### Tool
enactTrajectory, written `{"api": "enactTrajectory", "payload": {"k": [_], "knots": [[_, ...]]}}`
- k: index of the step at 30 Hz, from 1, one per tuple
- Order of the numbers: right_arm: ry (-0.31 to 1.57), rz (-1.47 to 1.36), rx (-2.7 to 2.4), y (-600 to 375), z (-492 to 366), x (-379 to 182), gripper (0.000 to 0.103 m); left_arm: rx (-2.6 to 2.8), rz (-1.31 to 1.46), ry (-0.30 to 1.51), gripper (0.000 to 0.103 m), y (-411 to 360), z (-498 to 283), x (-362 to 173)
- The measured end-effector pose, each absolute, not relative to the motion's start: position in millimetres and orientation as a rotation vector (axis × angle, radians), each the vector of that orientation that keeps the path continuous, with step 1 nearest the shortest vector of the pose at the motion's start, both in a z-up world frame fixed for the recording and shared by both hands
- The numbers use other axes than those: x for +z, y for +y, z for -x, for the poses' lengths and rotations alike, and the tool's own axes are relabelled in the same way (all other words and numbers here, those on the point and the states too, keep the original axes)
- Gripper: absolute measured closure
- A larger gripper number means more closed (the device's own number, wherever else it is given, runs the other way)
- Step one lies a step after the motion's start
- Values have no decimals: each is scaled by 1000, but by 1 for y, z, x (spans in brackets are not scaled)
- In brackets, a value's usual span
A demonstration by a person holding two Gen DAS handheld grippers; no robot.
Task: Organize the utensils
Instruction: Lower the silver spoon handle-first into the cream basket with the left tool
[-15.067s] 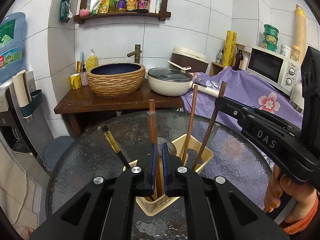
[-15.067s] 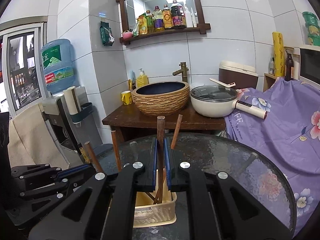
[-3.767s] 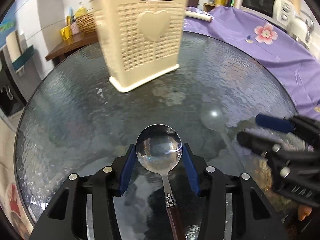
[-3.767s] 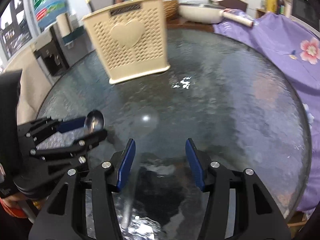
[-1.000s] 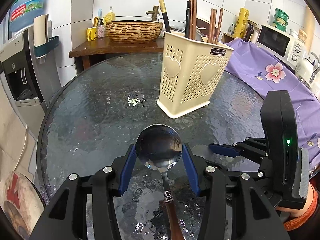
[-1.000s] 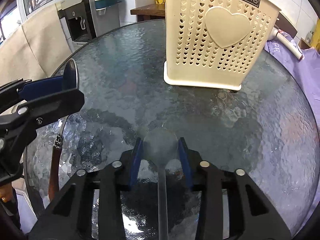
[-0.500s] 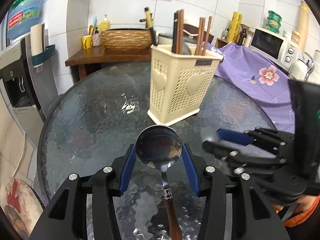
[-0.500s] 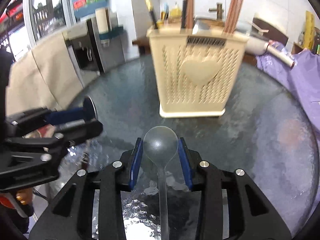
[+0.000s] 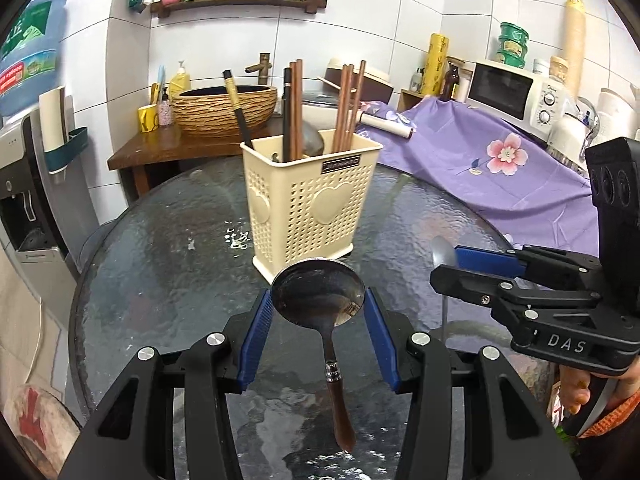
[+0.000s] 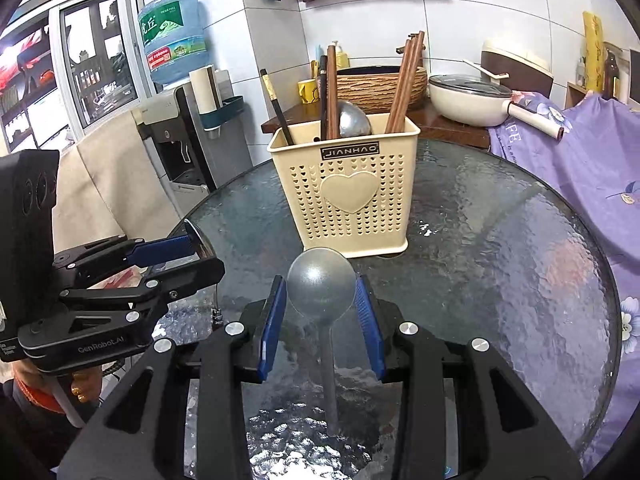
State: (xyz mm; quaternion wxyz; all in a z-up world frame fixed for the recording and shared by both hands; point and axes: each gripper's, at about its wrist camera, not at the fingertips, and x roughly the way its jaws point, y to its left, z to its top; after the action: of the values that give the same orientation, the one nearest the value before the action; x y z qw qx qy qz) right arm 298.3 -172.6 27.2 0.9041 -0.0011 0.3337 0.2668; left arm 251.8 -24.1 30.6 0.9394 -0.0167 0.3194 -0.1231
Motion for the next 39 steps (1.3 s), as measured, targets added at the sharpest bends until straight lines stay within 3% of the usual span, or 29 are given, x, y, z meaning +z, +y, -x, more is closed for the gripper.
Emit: {"api": "enactTrajectory", "payload": {"k": [15,31,39], "knots": [[574,-95,554,-191,-314,66,66,-306,16,609,57,-32,-265,68],[315,-182,449,-175,-405,201,66,-241,58,437,57,-10,-342,205],[272,-113,353,-153,-435,167,66,-158,38,471,57,-10,-376,168]]}}
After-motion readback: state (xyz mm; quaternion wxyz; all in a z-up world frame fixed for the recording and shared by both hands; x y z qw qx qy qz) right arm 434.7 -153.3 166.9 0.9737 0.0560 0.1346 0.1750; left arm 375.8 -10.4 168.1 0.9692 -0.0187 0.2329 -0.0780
